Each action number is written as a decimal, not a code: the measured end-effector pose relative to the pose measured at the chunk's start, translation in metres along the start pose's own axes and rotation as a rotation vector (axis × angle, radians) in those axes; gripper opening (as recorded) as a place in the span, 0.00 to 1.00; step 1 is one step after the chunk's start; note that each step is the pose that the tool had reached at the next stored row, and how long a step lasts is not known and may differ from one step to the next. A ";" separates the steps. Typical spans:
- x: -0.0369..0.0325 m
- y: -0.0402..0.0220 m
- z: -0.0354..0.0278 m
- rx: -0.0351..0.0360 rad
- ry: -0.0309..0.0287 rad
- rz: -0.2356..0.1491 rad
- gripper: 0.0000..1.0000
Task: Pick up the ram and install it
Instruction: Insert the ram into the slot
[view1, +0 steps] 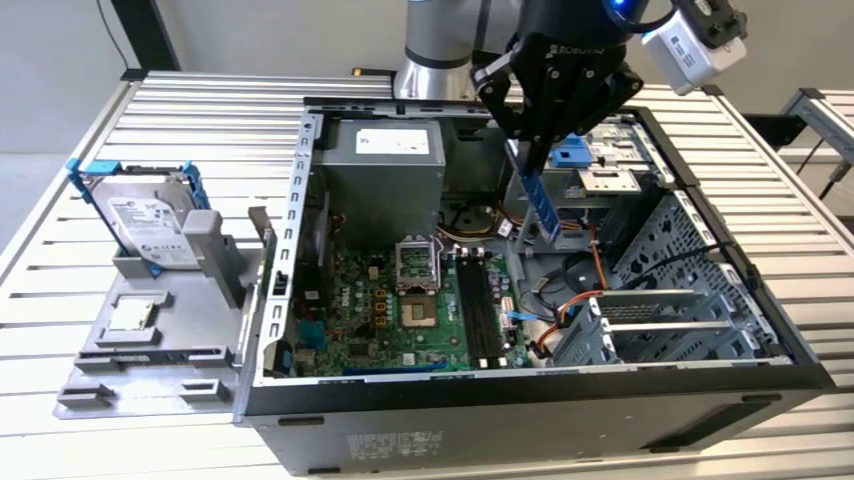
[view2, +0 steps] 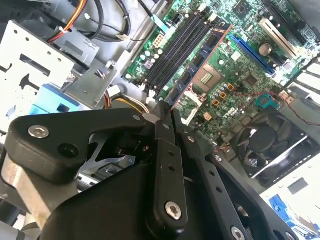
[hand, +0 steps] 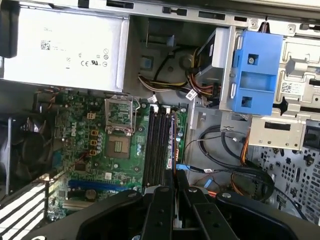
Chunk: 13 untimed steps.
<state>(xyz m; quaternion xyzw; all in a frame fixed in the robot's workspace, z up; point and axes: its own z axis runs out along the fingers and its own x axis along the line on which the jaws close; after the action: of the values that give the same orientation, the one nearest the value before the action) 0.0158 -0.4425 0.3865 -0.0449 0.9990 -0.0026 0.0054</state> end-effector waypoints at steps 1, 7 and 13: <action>0.0000 0.0000 0.0028 0.0003 0.0001 0.000 0.00; 0.0001 0.0001 0.0146 -0.0003 0.0002 0.028 0.00; 0.0002 0.0002 0.0275 0.0001 0.0004 0.069 0.00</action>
<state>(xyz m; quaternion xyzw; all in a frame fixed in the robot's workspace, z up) 0.0158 -0.4425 0.3590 -0.0102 0.9999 -0.0024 0.0053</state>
